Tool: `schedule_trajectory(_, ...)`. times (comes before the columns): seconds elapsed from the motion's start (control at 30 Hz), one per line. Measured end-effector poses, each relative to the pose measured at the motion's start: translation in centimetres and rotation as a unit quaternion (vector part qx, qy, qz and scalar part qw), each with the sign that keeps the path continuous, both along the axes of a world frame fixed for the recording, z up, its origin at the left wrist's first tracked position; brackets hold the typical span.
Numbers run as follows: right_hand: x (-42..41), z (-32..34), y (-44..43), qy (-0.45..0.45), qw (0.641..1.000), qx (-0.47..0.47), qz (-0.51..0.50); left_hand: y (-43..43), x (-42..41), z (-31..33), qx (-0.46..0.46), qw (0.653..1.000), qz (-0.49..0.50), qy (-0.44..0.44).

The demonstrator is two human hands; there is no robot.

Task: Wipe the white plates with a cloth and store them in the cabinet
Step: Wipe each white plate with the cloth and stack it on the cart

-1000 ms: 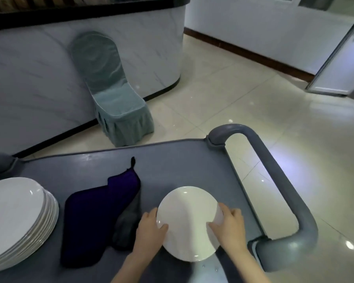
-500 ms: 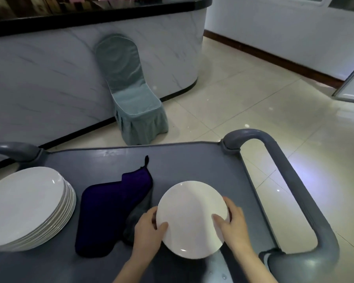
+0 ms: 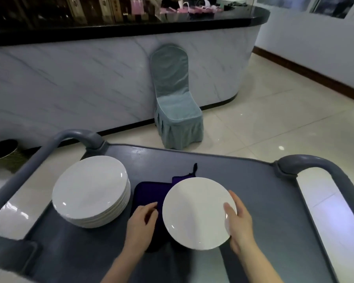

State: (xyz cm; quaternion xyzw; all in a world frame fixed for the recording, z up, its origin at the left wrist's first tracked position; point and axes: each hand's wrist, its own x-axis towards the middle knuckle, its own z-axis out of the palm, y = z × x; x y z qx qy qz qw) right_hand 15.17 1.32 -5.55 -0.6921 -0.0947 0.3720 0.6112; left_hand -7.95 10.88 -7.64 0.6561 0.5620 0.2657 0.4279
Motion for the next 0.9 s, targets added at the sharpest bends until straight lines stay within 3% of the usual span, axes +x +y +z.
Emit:
schedule_trajectory(0.13, -1.0, 0.1, 0.7, 0.025, 1.0, -0.008, -0.006, 1.9, -1.7, -2.5, -0.009, 0.991, 0.02, 0.129)
schedule_trajectory(0.23, -1.4, 0.0, 0.7, 0.022, 1.0, -0.017, -0.011, 2.9, -1.0, -3.5, -0.024, 0.987, 0.008, 0.162)
schedule_trajectory(0.47, -1.4, -0.1, -0.3, -0.004, 0.999, -0.04, -0.027, 3.8, 2.0, -3.2, -0.086, 0.996, 0.005, 0.016)
schedule_trajectory(0.63, -0.9, 0.2, -0.6, -0.014, 0.998, -0.042, -0.051, 6.0, 2.2, -0.5, -0.21, 0.967, 0.015, -0.146)
schedule_trajectory(0.8, -1.4, 1.0, 0.0, -0.015, 0.997, -0.039, -0.065, 5.9, 3.6, 5.2, -0.112, 0.961, -0.096, -0.234)
schedule_trajectory(0.9, -1.5, 1.5, 0.5, -0.016, 0.997, -0.017, -0.077, 4.6, 4.5, 7.9, -0.052, 0.95, -0.216, -0.217)
